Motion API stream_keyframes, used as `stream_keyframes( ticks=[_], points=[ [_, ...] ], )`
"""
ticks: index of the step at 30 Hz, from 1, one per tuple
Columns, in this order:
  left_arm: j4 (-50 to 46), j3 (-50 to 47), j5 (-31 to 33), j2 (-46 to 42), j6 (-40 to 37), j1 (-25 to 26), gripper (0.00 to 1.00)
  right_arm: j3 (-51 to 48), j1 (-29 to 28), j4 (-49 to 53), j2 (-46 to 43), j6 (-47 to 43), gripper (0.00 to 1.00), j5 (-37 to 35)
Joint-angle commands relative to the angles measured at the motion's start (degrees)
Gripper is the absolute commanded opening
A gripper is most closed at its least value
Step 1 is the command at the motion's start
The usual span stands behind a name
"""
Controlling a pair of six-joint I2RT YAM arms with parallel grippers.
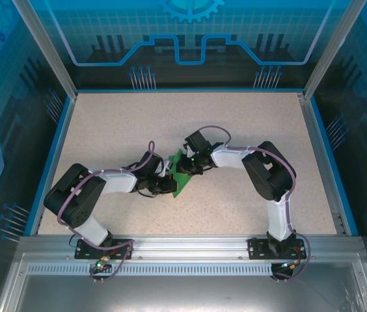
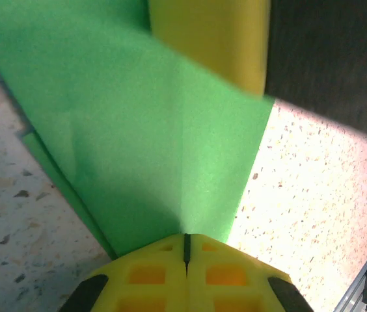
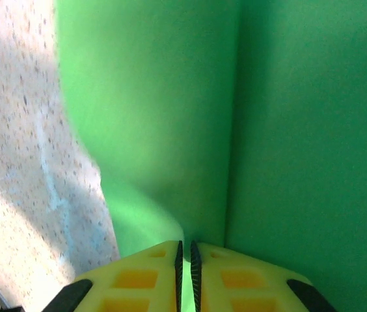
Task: Fold a paper plane with a square sheet of paper (pick it up from the middle)
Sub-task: Fourth fold the wing at the center of the table.
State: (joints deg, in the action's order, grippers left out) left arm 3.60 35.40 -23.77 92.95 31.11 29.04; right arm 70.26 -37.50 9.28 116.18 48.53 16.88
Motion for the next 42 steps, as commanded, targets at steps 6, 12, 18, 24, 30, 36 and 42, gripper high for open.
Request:
stream_keyframes(
  ticks=[6, 12, 18, 24, 30, 36, 42],
  points=[
    [-9.6, -3.6, 7.3, 2.5, -1.7, 0.7, 0.0, 5.3, 4.6, 1.6, 4.6, -3.4, 0.15, -4.4],
    [-10.2, -3.2, 7.3, 3.0, -1.9, 1.2, 0.0, 8.5, 6.3, 3.1, 6.2, -4.8, 0.16, -4.7],
    [-10.6, -3.1, 7.4, 3.0, -1.6, 1.5, 0.0, 13.4, 7.3, 5.5, 9.1, -6.5, 0.16, -5.1],
    [-10.9, -3.4, 7.4, 2.4, -1.3, 1.9, 0.0, 18.8, 7.9, 9.0, 12.7, -8.8, 0.16, -6.4],
    [-10.8, -3.5, 7.3, 2.5, -1.2, 2.2, 0.0, 20.2, 9.4, 10.0, 12.9, -10.2, 0.16, -8.5],
    [-11.6, -3.2, 7.1, 2.3, -1.3, 2.5, 0.0, 23.5, 10.6, 10.0, 14.3, -11.5, 0.16, -9.6],
    [-12.0, -3.1, 7.1, 1.8, -1.4, 2.6, 0.0, 25.8, 11.1, 11.9, 13.6, -13.6, 0.16, -9.4]
  ],
)
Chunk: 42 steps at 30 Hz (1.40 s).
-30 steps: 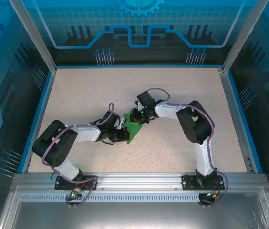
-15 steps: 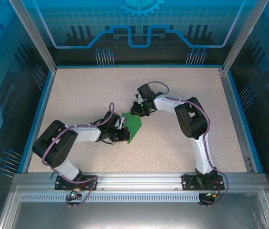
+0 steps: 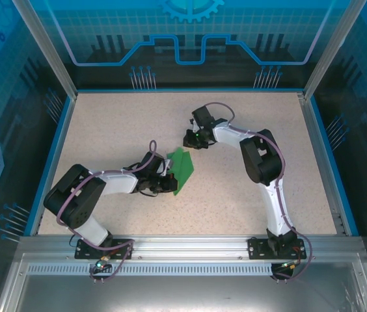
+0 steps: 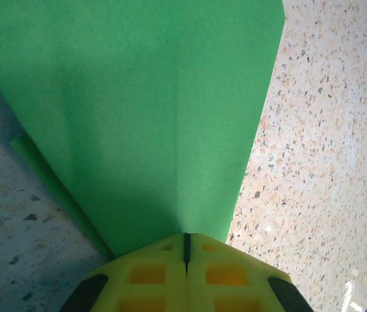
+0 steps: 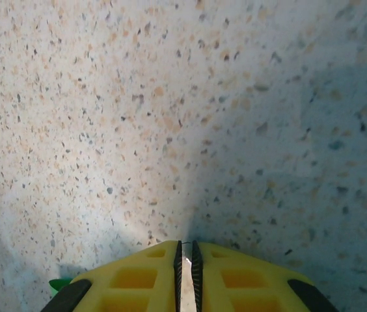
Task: Fold a paper plane with a square sheet of paper (pick it up from the middle)
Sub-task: Fourth fold the wing at the center of the table.
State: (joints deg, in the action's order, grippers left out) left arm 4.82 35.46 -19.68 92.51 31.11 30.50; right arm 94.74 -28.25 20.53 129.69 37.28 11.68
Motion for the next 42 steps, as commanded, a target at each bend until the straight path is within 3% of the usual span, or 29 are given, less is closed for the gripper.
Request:
stream_keyframes(
  ticks=[1, 7, 12, 19, 32, 42],
  points=[
    [-13.3, -3.0, 3.1, 2.2, -1.4, 1.1, 0.0, -0.1, 2.0, 0.4, -1.9, -2.7, 0.16, -4.2],
    [-12.5, -3.0, 3.4, 2.2, -1.5, 1.1, 0.0, -12.4, 0.0, -3.0, -14.1, -0.7, 0.16, 5.5],
    [-12.1, -2.3, 2.9, 3.1, -1.8, 1.1, 0.0, -20.1, -4.5, -9.6, -18.0, 5.7, 0.16, 11.6],
    [-12.6, -3.1, 3.0, 1.3, -2.1, 1.1, 0.0, -17.3, -8.6, -10.7, -11.6, 7.4, 0.16, 11.7],
    [-13.2, -4.6, 1.4, -3.5, -1.5, 1.3, 0.0, -13.5, -7.2, -6.0, -6.0, 4.5, 0.16, 4.2],
    [-13.9, -5.8, 1.1, -6.5, 1.0, 4.3, 0.0, -14.8, -6.0, -5.8, -4.7, 3.8, 0.16, 3.2]
  ],
)
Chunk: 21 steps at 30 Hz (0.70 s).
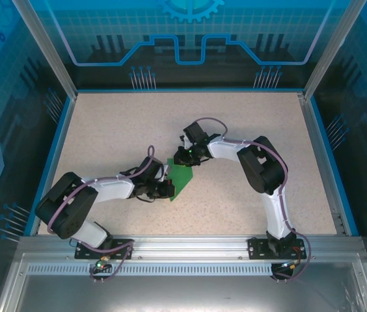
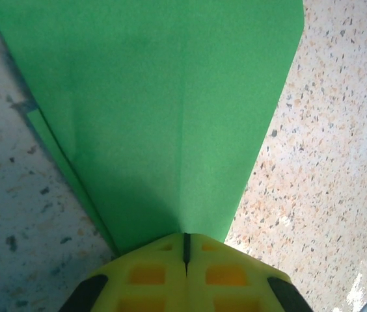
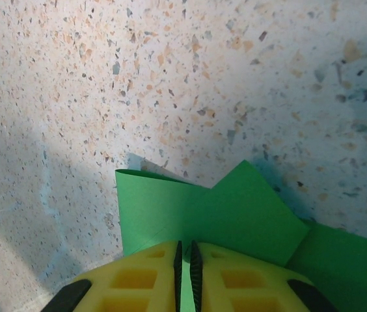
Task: Fold a paper plane with a square sheet of paper (pick it up from the middle)
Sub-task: Fourth fold the wing at the center of the table.
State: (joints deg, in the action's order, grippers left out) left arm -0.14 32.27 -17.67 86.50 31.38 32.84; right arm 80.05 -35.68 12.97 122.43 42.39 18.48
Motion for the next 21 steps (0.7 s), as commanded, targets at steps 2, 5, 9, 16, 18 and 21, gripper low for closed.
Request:
stream_keyframes(
  ticks=[2, 5, 9, 16, 18, 21],
  points=[
    [-9.4, -2.7, -0.7, -1.4, 1.4, 2.8, 0.0, -0.2, 1.5, 1.7, 2.9, -1.5, 0.16, -3.6],
    [-10.0, -3.1, -0.3, -2.6, 2.4, 3.7, 0.0, -0.8, 1.6, 1.6, 2.9, -1.6, 0.16, -3.9],
    [-9.5, -4.8, -0.2, -3.8, 3.8, 4.3, 0.0, -1.7, 2.0, 0.8, 2.8, -1.4, 0.16, -3.6],
    [-9.7, -5.5, 0.4, -4.0, 4.4, 5.0, 0.0, -1.7, 2.1, 0.4, 3.0, -1.3, 0.16, -3.0],
    [-9.2, -5.9, 0.4, -3.6, 4.6, 5.0, 0.0, -1.5, 2.1, 0.4, 2.9, -1.4, 0.16, -2.9],
    [-9.8, -5.4, 0.5, -3.6, 4.3, 5.0, 0.0, -1.5, 2.1, 0.1, 2.5, -1.2, 0.16, -2.1]
  ],
)
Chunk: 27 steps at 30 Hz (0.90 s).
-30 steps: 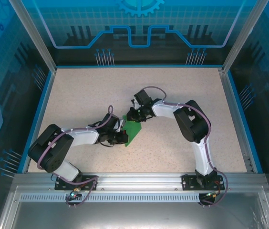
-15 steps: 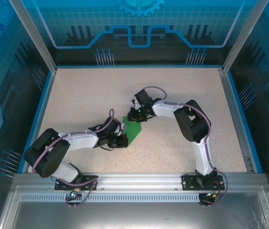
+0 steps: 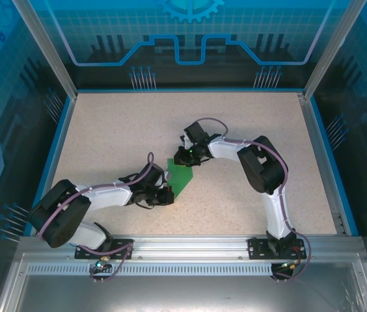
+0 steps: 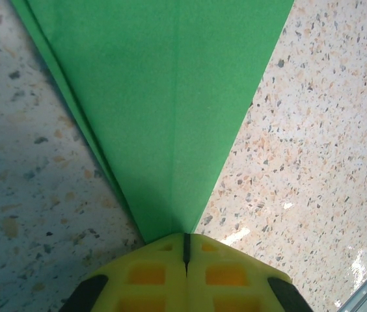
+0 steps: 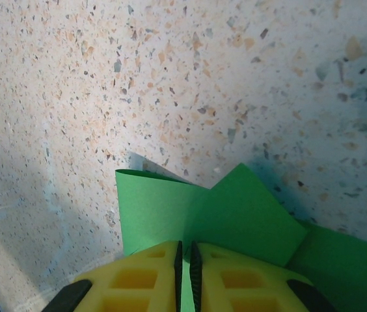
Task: Fold a paper plane with a square sheet of paper (pick it up from the middle)
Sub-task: Fourth fold the wing at the center of the table.
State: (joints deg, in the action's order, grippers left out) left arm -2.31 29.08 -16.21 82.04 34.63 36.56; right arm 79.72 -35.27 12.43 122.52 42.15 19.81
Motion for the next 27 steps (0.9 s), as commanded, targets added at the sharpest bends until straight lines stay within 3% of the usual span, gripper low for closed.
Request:
stream_keyframes(
  ticks=[1, 8, 15, 19, 24, 27],
  points=[
    [-8.5, -1.4, -0.7, 0.6, 0.6, 1.3, 0.0, -1.1, 1.6, 0.3, 2.1, -0.8, 0.16, -3.0],
    [-13.3, 5.5, 1.6, -3.1, 0.7, 1.2, 0.01, -2.4, 1.3, -1.6, -2.6, 0.2, 0.16, -0.2],
    [-20.2, 9.6, 7.2, -9.2, 1.7, 0.3, 0.19, -4.3, 1.3, -4.5, -8.2, 1.2, 0.18, 3.2],
    [-19.0, 9.2, 6.7, -9.1, 2.1, -2.4, 0.27, -5.1, 1.3, -4.7, -10.5, 1.3, 0.2, 3.9],
    [-15.1, 7.9, 6.0, -6.8, 2.7, -3.9, 0.44, -8.8, 1.4, -5.2, -13.3, 1.2, 0.23, 4.5],
    [-11.3, 6.9, 4.4, -5.0, 3.2, -4.6, 0.46, -11.8, 1.6, -5.7, -15.1, 1.2, 0.25, 4.6]
  ],
)
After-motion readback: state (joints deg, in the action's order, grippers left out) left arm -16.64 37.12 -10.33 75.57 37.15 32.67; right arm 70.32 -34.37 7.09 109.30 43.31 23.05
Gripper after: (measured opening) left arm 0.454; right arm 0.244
